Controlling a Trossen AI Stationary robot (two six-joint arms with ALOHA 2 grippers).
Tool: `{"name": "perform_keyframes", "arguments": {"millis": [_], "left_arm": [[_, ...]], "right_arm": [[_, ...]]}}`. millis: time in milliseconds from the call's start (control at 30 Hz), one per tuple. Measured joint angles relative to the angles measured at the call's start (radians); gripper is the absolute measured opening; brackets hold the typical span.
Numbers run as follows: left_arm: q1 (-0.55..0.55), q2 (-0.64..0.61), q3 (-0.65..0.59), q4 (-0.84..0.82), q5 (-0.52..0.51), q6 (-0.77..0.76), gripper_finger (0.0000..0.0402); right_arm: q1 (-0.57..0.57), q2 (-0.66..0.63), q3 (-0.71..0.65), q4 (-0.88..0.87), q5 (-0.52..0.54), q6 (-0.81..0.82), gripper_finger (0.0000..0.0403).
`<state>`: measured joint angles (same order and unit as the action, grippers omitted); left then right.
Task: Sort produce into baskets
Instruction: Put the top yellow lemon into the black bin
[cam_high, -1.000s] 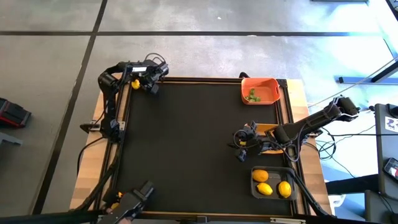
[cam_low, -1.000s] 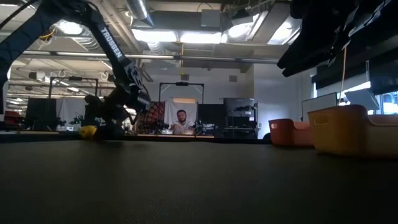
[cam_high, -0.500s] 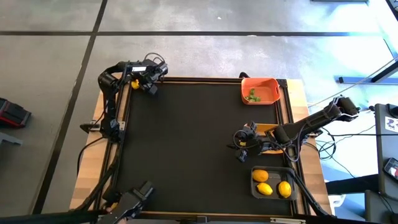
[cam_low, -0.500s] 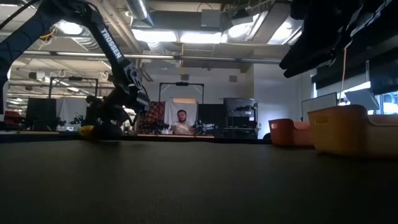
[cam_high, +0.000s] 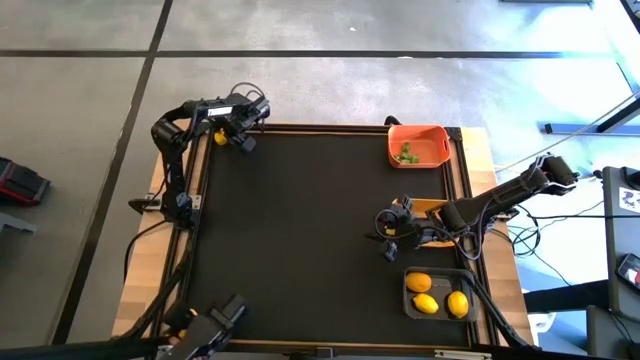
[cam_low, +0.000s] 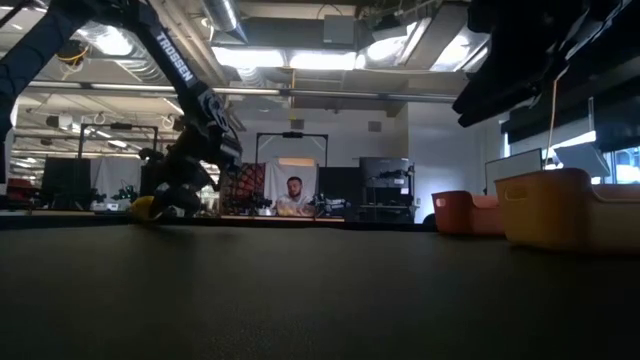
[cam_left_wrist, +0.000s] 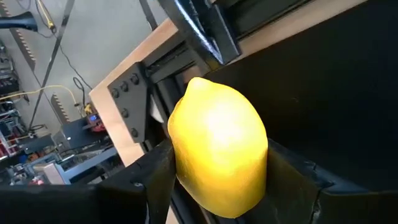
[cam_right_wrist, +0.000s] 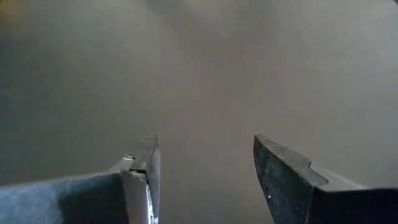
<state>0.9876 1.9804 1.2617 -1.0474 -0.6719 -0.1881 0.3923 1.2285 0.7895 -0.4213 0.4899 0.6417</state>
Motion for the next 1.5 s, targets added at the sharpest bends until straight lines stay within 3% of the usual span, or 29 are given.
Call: {"name": "perform_keyframes", "arguments": {"millis": [400,1033,1367,1500], "left_arm": [[-0.146,-0.084,0.001,0.000,0.053,0.007,0.0209],[-0.525,-0.261,0.002,0.079,0.113,-0.053,0.0210],[-0.727,-0.274,0.002,0.227,0.195,-0.077,0.0210],[-0.791,-0.274,0.002,0.304,0.231,-0.076,0.0210]], "right_arm": [[0.001,0.000,0.000,-0.003,-0.059,-0.018,0.0189],[0.001,0.000,0.000,-0.043,-0.100,-0.019,0.0188],[0.000,0.000,0.000,-0.042,-0.118,-0.019,0.0189],[0.000,0.000,0.000,-0.033,-0.147,-0.010,0.0211]]}}
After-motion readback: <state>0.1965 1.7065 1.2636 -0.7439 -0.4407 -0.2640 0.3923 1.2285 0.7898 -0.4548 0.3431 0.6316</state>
